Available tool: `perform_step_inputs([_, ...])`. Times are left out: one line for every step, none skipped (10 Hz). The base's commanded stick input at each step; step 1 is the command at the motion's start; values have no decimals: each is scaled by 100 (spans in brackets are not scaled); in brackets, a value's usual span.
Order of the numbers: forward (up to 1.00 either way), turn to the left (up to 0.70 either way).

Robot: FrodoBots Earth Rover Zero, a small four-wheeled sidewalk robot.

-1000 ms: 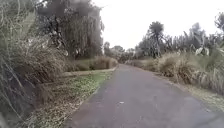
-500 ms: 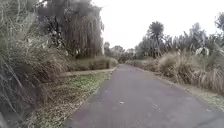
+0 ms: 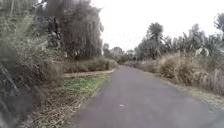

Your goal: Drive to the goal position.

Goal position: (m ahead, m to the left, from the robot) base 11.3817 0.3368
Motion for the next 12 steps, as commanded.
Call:
perform_step_inputs([85,-34])
perform_step_inputs([85,-34])
perform_step_inputs([85,-34])
perform_step_inputs([85,-34])
perform_step_inputs([85,-34])
perform_step_inputs([85,-34])
perform_step_inputs([85,0])
perform_step_inputs([85,0])
perform_step_inputs([85,0])
perform_step_inputs([85,0])
perform_step_inputs([85,0])
perform_step_inputs([85,0])
